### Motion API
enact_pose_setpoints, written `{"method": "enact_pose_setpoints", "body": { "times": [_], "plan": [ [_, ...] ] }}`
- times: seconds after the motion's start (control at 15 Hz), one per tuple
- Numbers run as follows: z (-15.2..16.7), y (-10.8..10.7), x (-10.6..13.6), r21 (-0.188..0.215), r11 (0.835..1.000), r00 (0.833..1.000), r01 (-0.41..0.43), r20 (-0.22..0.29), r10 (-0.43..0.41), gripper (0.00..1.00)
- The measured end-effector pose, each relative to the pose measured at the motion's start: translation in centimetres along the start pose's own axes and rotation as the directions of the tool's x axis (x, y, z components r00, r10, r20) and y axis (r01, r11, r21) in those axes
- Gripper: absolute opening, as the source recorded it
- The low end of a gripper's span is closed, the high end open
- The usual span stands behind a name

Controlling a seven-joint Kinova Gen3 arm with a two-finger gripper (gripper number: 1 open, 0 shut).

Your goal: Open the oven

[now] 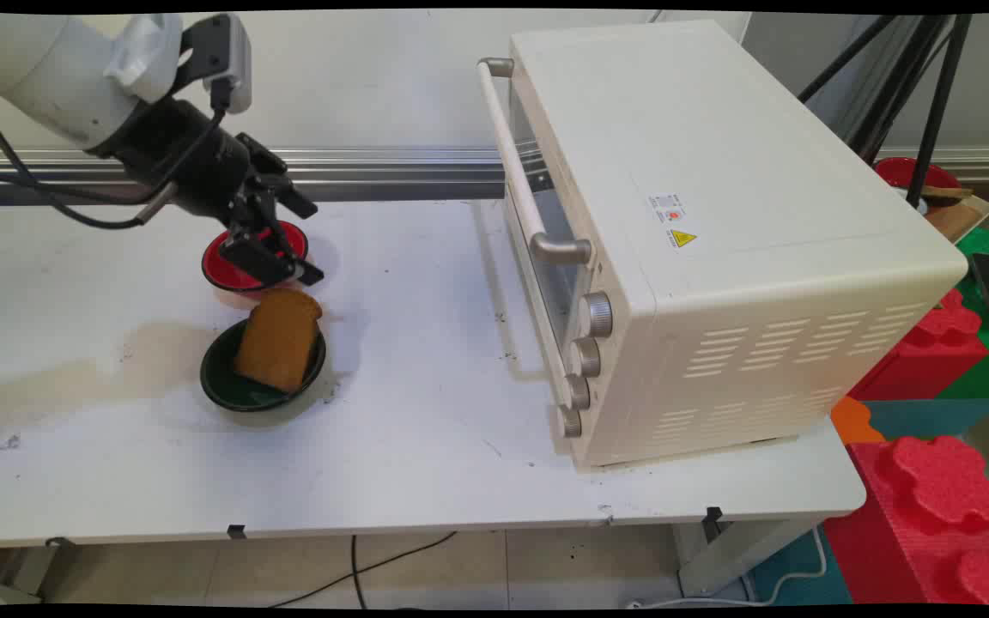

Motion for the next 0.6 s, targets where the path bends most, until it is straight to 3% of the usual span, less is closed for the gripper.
{"method": "enact_pose_setpoints", "body": {
  "times": [0.6],
  "plan": [
    [-1.1,-1.0,4.2,0.017,1.0,0.999,-0.011,-0.05,0.012,1.0]
  ]
}}
